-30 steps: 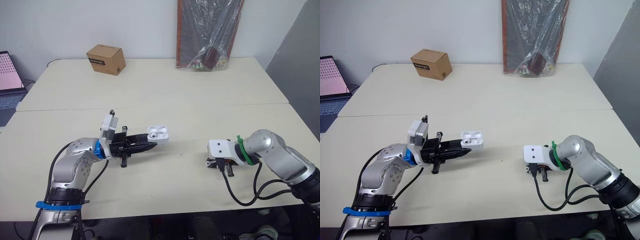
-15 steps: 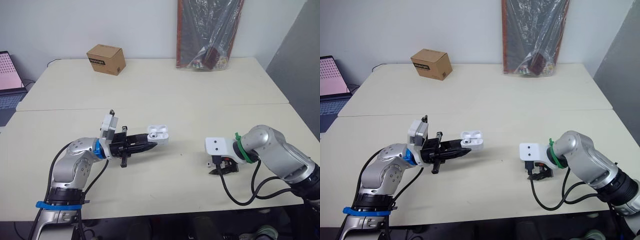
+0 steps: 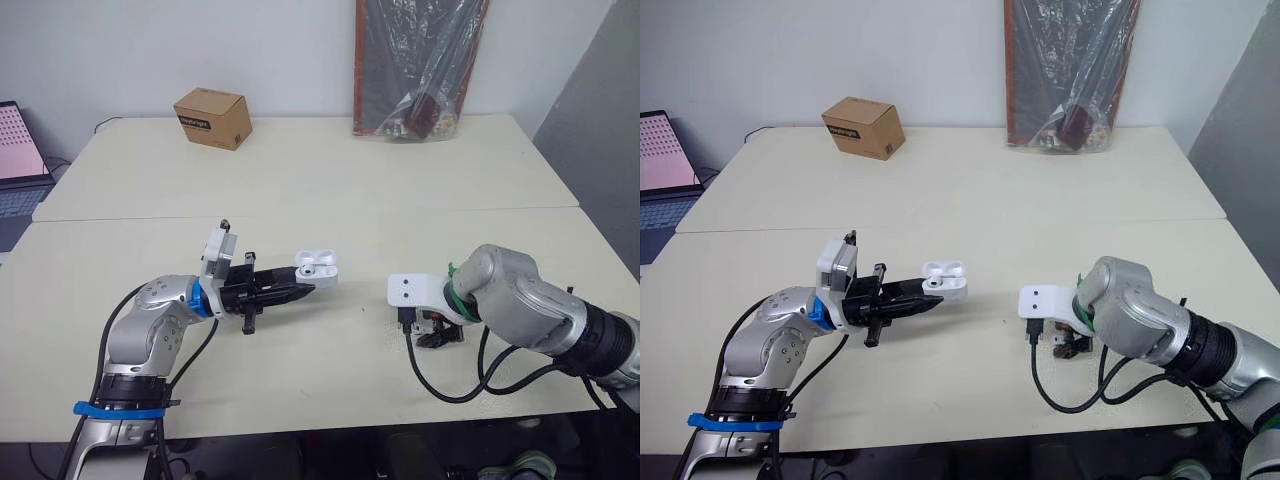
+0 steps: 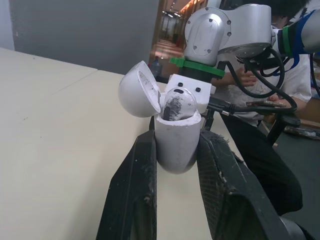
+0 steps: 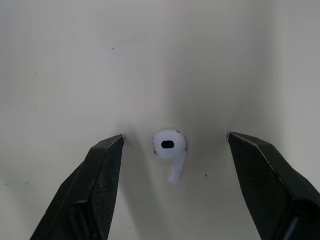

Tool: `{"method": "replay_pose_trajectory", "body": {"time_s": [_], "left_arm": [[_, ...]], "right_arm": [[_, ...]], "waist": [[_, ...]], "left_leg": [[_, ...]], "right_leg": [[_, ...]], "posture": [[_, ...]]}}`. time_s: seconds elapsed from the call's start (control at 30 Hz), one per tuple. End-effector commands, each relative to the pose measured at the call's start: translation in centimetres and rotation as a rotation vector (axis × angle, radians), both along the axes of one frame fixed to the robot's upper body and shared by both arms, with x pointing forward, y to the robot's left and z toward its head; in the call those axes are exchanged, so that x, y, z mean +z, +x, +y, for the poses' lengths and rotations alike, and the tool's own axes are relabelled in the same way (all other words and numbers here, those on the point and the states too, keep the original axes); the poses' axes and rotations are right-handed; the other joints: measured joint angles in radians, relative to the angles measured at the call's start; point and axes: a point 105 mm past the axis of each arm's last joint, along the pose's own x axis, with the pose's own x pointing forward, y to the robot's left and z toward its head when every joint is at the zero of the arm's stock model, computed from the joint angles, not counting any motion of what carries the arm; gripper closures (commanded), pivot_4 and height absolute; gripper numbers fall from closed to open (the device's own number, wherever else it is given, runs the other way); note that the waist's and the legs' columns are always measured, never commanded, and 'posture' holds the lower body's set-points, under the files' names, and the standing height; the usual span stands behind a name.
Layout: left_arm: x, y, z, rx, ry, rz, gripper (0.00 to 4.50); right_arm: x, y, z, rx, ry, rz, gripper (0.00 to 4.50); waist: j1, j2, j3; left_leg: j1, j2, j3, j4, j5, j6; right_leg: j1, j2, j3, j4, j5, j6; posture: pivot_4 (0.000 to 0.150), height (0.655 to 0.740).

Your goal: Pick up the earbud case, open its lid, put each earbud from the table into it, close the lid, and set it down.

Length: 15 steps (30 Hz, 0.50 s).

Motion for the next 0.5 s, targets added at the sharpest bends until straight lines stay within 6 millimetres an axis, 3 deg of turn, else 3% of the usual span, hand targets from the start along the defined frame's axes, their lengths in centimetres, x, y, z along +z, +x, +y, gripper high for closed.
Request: {"method": "replay_pose_trajectory", "body": {"time_s": [0.03, 0.2, 0.3, 0.37, 0.5], "left_arm": [[0.78, -0.03, -0.09, -0.002, -0.016, -0.037, 3.70], [0.76, -0.03, -0.07, -0.002, -0.013, -0.037, 3.70], [0.76, -0.05, -0.07, -0.002, -0.011, -0.037, 3.70], [0.77, -0.05, -0.08, -0.002, -0.011, -0.037, 3.70], [0.77, -0.02, -0.10, -0.001, -0.010, -0.038, 3.70]], "right_arm": [[0.63, -0.32, 0.63, 0.025, -0.005, -0.023, 1.07], [0.52, -0.44, 0.67, 0.020, -0.017, -0.020, 1.07], [0.46, -0.48, 0.63, 0.014, -0.024, -0.021, 1.62], [0.39, -0.50, 0.62, 0.012, -0.028, -0.020, 2.29], [0.25, -0.43, 0.67, 0.010, -0.039, -0.024, 2.29]], "waist": [[0.000, 0.000, 0.000], [0.000, 0.000, 0.000], [0.000, 0.000, 0.000], [0.000, 0.000, 0.000], [0.000, 0.000, 0.000]], "left_leg": [[0.000, 0.000, 0.000, 0.000, 0.000, 0.000], [0.000, 0.000, 0.000, 0.000, 0.000, 0.000], [0.000, 0.000, 0.000, 0.000, 0.000, 0.000], [0.000, 0.000, 0.000, 0.000, 0.000, 0.000], [0.000, 0.000, 0.000, 0.000, 0.000, 0.000]], "right_leg": [[0.000, 0.000, 0.000, 0.000, 0.000, 0.000], [0.000, 0.000, 0.000, 0.000, 0.000, 0.000], [0.000, 0.000, 0.000, 0.000, 0.000, 0.000], [0.000, 0.000, 0.000, 0.000, 0.000, 0.000], [0.000, 0.000, 0.000, 0.000, 0.000, 0.000]], "posture": [[0.150, 0.7400], [0.150, 0.7400], [0.150, 0.7400], [0.150, 0.7400], [0.150, 0.7400]]}}
